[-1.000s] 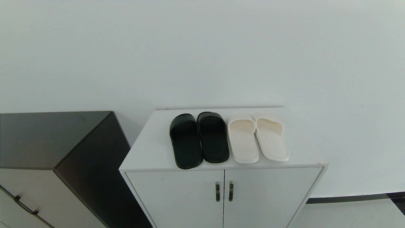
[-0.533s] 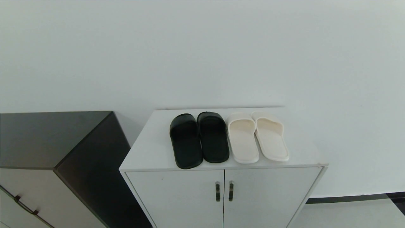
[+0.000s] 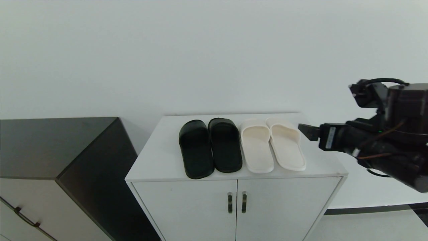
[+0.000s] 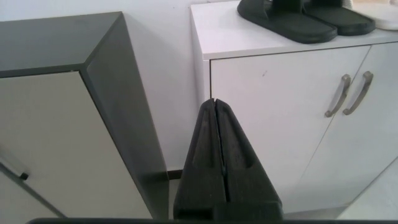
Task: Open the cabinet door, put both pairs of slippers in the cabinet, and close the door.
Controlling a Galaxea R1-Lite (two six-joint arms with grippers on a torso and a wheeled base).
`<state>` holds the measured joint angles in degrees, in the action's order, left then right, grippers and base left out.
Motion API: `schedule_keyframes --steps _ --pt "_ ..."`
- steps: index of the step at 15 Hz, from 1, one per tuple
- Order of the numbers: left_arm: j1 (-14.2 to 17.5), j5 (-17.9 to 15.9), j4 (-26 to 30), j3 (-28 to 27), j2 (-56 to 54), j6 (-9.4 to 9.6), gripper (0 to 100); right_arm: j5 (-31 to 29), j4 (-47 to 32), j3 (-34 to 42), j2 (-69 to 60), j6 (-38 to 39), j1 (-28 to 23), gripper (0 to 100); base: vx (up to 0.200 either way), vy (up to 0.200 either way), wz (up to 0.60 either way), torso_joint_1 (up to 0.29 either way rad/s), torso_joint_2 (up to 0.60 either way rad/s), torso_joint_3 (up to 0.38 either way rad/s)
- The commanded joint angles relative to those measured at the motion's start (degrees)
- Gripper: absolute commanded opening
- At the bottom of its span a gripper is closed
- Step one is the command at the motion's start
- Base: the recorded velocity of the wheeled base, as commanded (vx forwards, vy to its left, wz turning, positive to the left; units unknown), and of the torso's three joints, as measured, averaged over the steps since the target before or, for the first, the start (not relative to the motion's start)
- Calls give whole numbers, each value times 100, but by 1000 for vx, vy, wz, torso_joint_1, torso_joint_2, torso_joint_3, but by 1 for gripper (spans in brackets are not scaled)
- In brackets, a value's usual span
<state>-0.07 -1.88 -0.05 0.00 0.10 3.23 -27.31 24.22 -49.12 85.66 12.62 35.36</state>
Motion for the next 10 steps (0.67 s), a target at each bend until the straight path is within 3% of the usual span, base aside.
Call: schedule_keyframes --steps 1,7,10 --pt "-1 -6 -4 0 -1 11 0 -416 39 -731 1005 48 366 100 0 0 0 0 0 0" --pt "-1 3 -4 0 -1 11 0 -398 171 -1206 1954 39 392 100 0 0 0 0 0 0" --pt "-1 -6 -4 0 -1 11 0 -55 601 -1232 2402 -31 375 100 0 0 0 0 0 0"
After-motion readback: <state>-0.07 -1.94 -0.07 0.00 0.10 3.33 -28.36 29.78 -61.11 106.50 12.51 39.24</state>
